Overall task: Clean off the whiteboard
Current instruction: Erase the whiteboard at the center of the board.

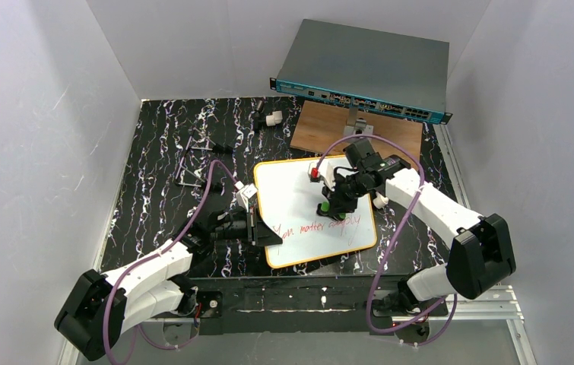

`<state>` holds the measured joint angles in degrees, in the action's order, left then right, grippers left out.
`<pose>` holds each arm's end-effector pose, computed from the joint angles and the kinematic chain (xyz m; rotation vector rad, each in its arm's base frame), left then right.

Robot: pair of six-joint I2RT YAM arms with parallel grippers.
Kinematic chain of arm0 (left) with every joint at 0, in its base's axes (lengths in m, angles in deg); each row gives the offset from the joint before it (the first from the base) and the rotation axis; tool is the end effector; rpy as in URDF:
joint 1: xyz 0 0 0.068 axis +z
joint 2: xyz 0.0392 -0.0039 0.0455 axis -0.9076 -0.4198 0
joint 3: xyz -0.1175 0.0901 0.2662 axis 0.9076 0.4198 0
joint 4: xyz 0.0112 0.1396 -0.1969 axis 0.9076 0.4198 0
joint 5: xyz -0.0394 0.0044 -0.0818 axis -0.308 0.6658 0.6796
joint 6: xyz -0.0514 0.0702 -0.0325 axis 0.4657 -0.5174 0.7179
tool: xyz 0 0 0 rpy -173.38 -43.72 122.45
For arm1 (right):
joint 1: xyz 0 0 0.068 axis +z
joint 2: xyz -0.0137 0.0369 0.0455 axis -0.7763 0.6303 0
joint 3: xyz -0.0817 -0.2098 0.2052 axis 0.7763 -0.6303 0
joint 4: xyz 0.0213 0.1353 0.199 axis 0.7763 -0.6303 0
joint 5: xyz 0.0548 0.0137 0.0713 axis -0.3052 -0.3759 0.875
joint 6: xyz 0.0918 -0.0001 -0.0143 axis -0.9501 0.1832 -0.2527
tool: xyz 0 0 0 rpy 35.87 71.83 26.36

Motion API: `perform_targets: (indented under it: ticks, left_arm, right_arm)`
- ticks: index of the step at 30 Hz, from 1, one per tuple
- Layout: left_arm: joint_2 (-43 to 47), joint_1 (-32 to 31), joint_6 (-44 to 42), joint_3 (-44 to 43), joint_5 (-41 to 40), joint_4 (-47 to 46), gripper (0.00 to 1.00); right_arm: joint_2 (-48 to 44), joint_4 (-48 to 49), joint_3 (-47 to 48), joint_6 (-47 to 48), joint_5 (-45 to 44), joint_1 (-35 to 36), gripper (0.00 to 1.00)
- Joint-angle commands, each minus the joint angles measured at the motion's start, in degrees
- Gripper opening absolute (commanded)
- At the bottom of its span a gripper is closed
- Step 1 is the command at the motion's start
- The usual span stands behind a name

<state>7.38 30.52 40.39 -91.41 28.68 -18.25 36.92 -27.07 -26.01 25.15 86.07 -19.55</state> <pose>0.1347 -0.1592 0.2328 0.3643 2.0803 -1.5686 0.2145 0.1760 0.2617 -1.6100 1.9829 0.5761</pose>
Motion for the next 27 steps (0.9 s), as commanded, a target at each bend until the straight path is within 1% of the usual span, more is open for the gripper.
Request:
perform_targets:
  ticks: [1,3,5,6,8,11,12,16,19,22,24,27]
  left_arm:
    - [1.94,-0.69,-3.68,-0.43,3.54,-6.46,0.00]
    - [2.50,-0.69,-3.66,-0.33,3.49,-6.27,0.00]
    - [3.24,-0.68,-3.72,-0.05,3.22,-5.86,0.00]
    - [3.63,-0.68,-3.76,-0.04,3.14,-5.72,0.00]
    - [3.87,-0.77,-3.98,-0.14,3.06,-5.09,0.00]
    - [4.00,-0.67,-4.15,-0.56,3.15,-4.50,0.00]
    - [4.12,-0.68,-4.25,-0.65,3.07,-4.29,0.00]
    - [4.35,-0.72,-4.20,-0.38,2.72,-4.59,0.00]
    - [4.01,-0.72,-3.86,-0.16,2.79,-5.46,0.00]
    - [3.86,-0.70,-3.69,0.02,2.80,-5.73,0.00]
    - [4.12,-0.68,-3.70,0.03,2.80,-5.51,0.00]
    - [4.54,-0.75,-3.83,0.20,2.58,-5.37,0.00]
  right_arm:
    - [-0.31,5.17,1.67,-8.01,-0.65,0.33,0.01]
    - [-0.73,10.36,1.79,-13.50,-8.94,-0.87,0.01]
    - [-1.36,13.41,1.51,-16.08,-14.73,-2.74,0.01]
    - [-1.64,14.18,1.08,-16.25,-17.19,-3.63,0.01]
    - [-2.11,13.67,-0.05,-14.00,-19.40,-4.84,0.01]
    - [-2.96,10.64,-2.30,-8.03,-19.34,-5.27,0.01]
    - [-3.30,9.20,-2.88,-6.17,-17.81,-5.27,0.01]
    - [-5.37,3.22,-5.47,0.45,-5.33,-4.33,0.01]
    - [-5.95,0.15,-5.26,2.44,-0.90,-1.40,0.01]
    - [-5.34,-1.02,-3.66,2.19,1.77,0.57,0.01]
    - [-4.92,1.19,-2.77,-0.24,0.36,0.71,0.01]
    - [-5.29,8.88,-2.69,-8.46,-9.74,-1.01,0.01]
